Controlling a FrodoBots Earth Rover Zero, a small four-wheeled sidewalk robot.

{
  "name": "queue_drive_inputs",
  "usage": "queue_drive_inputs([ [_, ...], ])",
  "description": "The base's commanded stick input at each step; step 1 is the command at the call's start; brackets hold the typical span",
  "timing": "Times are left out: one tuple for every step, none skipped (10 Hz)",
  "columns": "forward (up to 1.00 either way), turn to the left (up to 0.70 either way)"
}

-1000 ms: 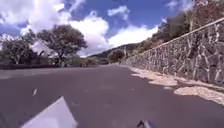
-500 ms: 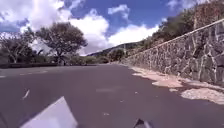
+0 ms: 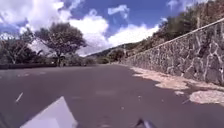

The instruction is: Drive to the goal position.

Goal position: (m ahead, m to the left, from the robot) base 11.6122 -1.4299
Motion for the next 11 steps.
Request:
queue_drive_inputs([
  [0.45, 0.0],
  [0.45, 0.0],
  [0.45, 0.0],
  [0.45, 0.0],
  [0.45, 0.0],
  [0.45, 0.0],
  [0.45, 0.0],
  [0.45, 0.0],
  [0.45, 0.0],
  [0.45, 0.0],
  [0.45, 0.0],
])
